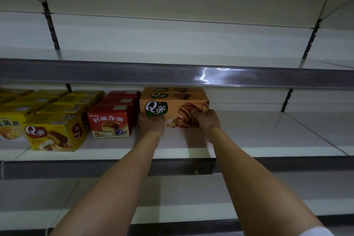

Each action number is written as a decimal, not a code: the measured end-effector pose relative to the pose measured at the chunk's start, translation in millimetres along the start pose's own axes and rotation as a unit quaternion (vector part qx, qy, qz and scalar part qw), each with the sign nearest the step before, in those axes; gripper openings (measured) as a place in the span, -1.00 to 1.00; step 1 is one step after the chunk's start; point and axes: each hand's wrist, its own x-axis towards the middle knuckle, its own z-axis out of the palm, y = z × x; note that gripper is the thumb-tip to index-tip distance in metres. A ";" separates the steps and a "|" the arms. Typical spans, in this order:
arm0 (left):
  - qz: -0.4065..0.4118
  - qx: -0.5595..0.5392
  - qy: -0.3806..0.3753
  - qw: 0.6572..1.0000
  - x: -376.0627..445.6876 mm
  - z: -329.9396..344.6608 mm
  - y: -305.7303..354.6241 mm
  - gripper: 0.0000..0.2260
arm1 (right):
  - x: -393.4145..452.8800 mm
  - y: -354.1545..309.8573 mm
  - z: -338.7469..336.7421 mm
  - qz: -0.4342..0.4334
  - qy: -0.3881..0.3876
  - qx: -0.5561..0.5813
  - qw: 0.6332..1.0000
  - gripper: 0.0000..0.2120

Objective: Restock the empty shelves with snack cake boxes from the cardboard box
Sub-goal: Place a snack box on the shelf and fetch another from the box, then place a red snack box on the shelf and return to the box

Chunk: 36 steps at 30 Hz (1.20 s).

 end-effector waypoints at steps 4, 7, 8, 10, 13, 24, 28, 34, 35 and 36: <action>0.004 0.027 -0.057 0.998 5.7 -7.4 2.2 -0.34 | 12.8 2.7 7.9 0.008 0.000 0.020 1.000 -0.36; -0.012 0.060 -0.092 0.994 17.3 -10.6 -7.0 -0.37 | 15.4 1.5 10.0 0.021 0.000 0.053 0.998 -0.32; -0.018 0.075 -0.096 0.992 12.8 -15.6 -3.6 -0.39 | 20.8 4.6 11.1 0.023 -0.002 0.064 0.998 -0.30; -0.017 0.090 -0.099 0.991 -5.2 -25.4 11.2 -0.51 | 16.3 2.1 10.1 0.025 -0.006 0.073 0.997 -0.22; -0.011 0.114 -0.070 0.991 -17.1 -33.5 20.2 -0.73 | -9.9 -15.2 2.8 0.021 -0.030 0.031 0.999 -0.54; -0.003 0.149 0.010 0.989 -76.8 -47.6 22.7 -0.69 | -45.2 -17.4 -21.6 0.022 -0.136 -0.008 0.990 -0.83; -0.018 0.182 0.051 0.982 -110.7 -63.3 24.7 -0.67 | -66.0 -13.8 -18.9 -0.030 -0.204 -0.021 0.978 -0.63; -0.056 0.203 0.149 0.966 -170.8 -115.8 4.3 -0.70 | -118.1 -18.1 1.2 -0.121 -0.318 -0.122 0.932 -0.35; -0.070 0.211 0.164 0.961 -183.7 -127.9 -1.9 -0.70 | -129.8 -19.0 6.3 -0.135 -0.336 -0.125 0.924 -0.33; -0.081 0.215 0.176 0.957 -194.8 -139.1 -8.0 -0.69 | -141.4 -21.2 9.6 -0.150 -0.351 -0.129 0.915 -0.33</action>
